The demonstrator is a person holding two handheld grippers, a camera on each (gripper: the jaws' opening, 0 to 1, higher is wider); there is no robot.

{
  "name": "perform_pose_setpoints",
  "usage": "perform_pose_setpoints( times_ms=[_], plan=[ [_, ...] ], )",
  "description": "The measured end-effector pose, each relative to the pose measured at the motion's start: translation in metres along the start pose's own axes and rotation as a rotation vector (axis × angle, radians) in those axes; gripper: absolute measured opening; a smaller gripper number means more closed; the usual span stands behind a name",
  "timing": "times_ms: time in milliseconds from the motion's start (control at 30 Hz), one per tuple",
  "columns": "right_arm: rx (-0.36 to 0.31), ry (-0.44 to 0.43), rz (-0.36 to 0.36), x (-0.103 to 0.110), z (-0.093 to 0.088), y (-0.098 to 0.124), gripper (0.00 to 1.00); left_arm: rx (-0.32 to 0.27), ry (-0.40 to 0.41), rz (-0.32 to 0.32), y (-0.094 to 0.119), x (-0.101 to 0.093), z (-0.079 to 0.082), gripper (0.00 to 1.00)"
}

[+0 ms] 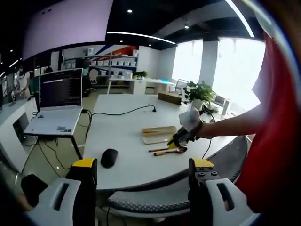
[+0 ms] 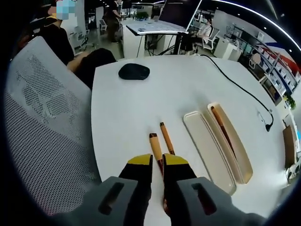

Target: Arrange the utensils inside the cutlery case until each visible utensil rests in its matching compartment.

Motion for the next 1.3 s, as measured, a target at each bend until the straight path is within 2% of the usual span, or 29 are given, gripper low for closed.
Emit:
perform_pose_setpoints(
  times_ms=[100, 300, 533, 633, 733, 800, 833, 1033, 1100, 1200, 1300],
  plan=[
    [0.021, 0.02, -0.006, -0.003, -0.002, -0.002, 0.11, 0.004, 0.013, -0.004, 0.0, 0.0, -0.001, 0.81],
    [-0.003, 0.0, -0.014, -0.005, -0.002, 0.002, 0.08, 0.033, -0.007, 0.004, 0.0, -0.002, -0.004, 0.8],
    [-0.003, -0.001, -0.016, -0.008, -0.001, 0.004, 0.08, 0.02, -0.018, 0.003, 0.0, -0.005, -0.003, 0.8],
    [0.002, 0.04, 0.007, -0.008, 0.002, 0.005, 0.0, 0.01, -0.001, 0.003, 0.0, -0.003, -0.005, 0.8],
    [0.012, 0.063, -0.005, -0.012, 0.003, 0.005, 0.03, 0.011, 0.018, 0.011, -0.003, 0.001, -0.009, 0.78],
    [0.016, 0.045, -0.009, -0.016, 0.002, 0.005, 0.01, -0.01, -0.035, 0.033, -0.002, 0.005, -0.004, 0.75],
    [0.017, 0.031, -0.009, -0.017, 0.001, 0.005, 0.01, -0.002, -0.04, 0.029, -0.001, 0.004, -0.004, 0.75],
    [0.028, 0.008, -0.004, -0.015, -0.005, 0.003, 0.02, -0.003, -0.015, 0.02, -0.003, 0.007, -0.005, 0.76],
    [0.026, 0.002, -0.001, -0.015, -0.007, 0.001, 0.03, 0.021, 0.016, 0.021, -0.006, 0.009, -0.008, 0.76],
    [0.049, 0.006, 0.018, -0.012, -0.011, -0.004, 0.03, 0.008, -0.014, 0.019, -0.005, 0.007, -0.003, 0.76],
    [0.04, 0.013, 0.014, -0.012, -0.009, -0.004, 0.03, -0.007, 0.0, 0.018, -0.002, 0.008, -0.001, 0.76]
  ],
)
Point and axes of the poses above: the point that each gripper's makers call its tool centre point, and the gripper's own axes: y roughly backward along the fingers, x roughly to its left, z roughly out of its top, the point moved 8 cm from there along y, roughly backward along the fingers, and after that the axes turned 10 degrees about y, right-handed, at the moved point
